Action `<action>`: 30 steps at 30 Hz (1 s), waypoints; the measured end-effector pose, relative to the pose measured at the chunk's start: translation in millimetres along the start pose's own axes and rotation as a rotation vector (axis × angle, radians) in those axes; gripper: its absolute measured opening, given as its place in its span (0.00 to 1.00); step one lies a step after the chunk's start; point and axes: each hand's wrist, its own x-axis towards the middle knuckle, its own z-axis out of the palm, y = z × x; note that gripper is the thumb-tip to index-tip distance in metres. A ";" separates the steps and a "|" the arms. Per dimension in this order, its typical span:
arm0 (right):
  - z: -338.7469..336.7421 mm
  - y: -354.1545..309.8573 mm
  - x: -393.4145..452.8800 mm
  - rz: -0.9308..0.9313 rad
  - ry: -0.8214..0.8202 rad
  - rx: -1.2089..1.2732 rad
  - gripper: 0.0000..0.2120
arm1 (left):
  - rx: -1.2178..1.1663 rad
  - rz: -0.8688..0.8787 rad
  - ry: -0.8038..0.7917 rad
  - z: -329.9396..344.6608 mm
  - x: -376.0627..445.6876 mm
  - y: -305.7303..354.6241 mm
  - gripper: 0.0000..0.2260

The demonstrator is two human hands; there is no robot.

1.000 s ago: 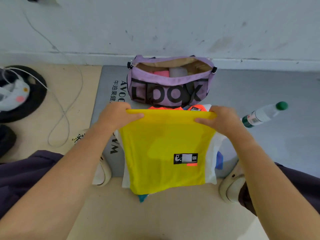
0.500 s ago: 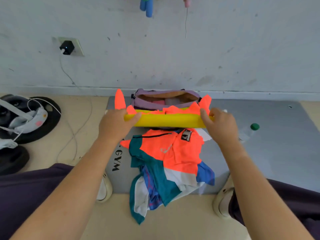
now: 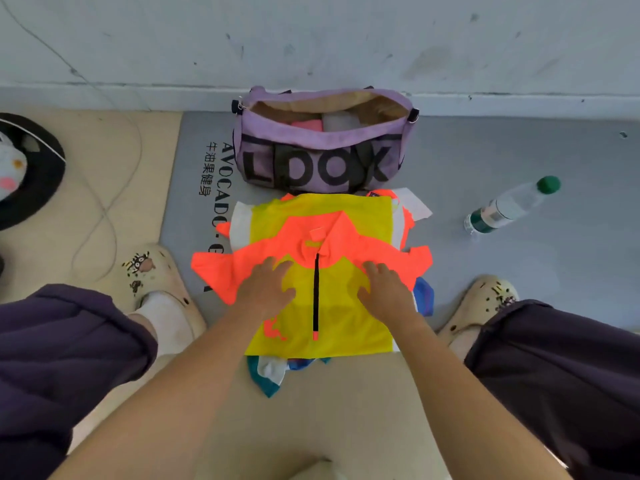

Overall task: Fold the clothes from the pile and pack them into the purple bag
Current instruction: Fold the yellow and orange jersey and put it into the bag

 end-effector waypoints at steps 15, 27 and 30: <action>6.6 14.1 82.9 0.133 0.392 0.190 0.21 | -0.116 -0.030 0.369 -8.3 87.0 -22.2 0.22; -17.9 42.2 116.0 -0.006 0.305 0.545 0.10 | -0.507 0.014 0.443 -24.9 110.8 -64.3 0.13; -18.7 36.8 125.0 0.012 0.261 0.500 0.10 | -0.411 -0.040 0.380 -27.8 114.2 -64.3 0.14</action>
